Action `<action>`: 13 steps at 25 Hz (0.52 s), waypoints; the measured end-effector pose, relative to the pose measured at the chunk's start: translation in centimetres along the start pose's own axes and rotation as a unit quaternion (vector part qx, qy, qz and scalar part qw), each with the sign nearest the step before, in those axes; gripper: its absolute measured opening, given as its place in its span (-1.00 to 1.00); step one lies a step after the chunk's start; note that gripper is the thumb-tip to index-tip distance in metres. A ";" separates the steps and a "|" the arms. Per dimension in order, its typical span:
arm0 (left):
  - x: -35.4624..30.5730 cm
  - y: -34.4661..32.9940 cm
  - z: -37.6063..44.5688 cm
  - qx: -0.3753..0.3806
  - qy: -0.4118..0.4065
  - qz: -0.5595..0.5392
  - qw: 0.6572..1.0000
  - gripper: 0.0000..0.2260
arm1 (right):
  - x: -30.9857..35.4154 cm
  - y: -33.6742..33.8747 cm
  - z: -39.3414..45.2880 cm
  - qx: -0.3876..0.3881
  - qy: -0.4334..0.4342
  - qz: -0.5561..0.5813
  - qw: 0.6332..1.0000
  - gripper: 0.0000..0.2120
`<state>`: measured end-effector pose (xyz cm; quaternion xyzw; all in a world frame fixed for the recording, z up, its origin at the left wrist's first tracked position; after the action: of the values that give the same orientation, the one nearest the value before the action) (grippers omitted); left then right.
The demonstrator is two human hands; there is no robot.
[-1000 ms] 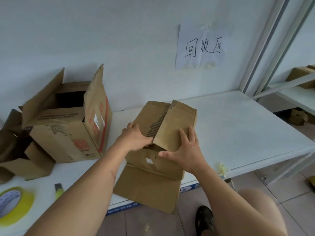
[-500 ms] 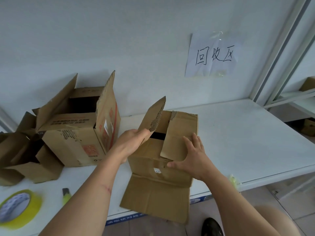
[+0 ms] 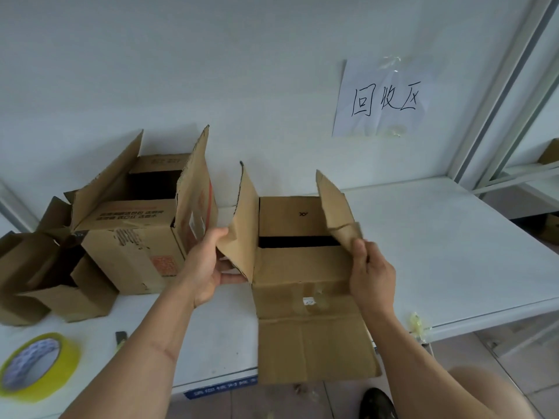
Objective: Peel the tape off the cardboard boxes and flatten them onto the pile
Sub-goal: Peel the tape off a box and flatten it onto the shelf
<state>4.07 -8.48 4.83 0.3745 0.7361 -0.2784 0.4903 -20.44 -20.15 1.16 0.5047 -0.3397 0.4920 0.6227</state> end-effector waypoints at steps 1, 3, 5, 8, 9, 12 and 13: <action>0.2 0.5 0.2 -0.014 -0.033 0.001 0.999 -0.69 | 0.5 0.2 0.7 -0.042 -0.031 0.038 0.998 -0.67; -1.0 1.8 0.4 -0.070 -0.192 0.172 0.964 -0.56 | 1.0 0.3 2.1 -0.109 -0.097 0.105 0.984 -0.61; -3.7 1.9 0.4 -0.074 -0.378 0.489 0.783 -0.53 | 0.8 0.1 3.3 -0.152 -0.153 0.152 0.964 -0.57; -6.6 0.6 0.3 0.003 -0.323 0.773 0.546 -0.47 | 0.2 0.3 4.8 -0.190 -0.214 0.196 0.938 -0.54; -6.8 0.4 0.1 0.010 -0.264 0.806 0.529 -0.40 | 0.0 0.4 5.4 -0.196 -0.231 0.197 0.932 -0.53; -5.2 0.3 1.2 0.011 -0.100 0.800 0.591 -0.18 | -0.8 0.2 7.1 -0.178 -0.279 0.160 0.930 -0.54; -4.5 0.4 2.1 0.011 -0.071 0.788 0.612 -0.13 | -1.1 0.2 7.9 -0.169 -0.283 0.133 0.935 -0.62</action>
<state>6.54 -11.10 8.21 0.7946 0.1176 0.1808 0.5675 -20.32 -28.08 2.28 0.4604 -0.6438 0.3430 0.5058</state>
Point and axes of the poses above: each hand's wrist, its own z-axis towards the middle knuckle, its own y-axis out of the back of the hand, x = y × z, the point moved 2 cm from there along z, towards the middle knuckle, and after that the axes turned 7 degrees about z, right-handed, at the moved point
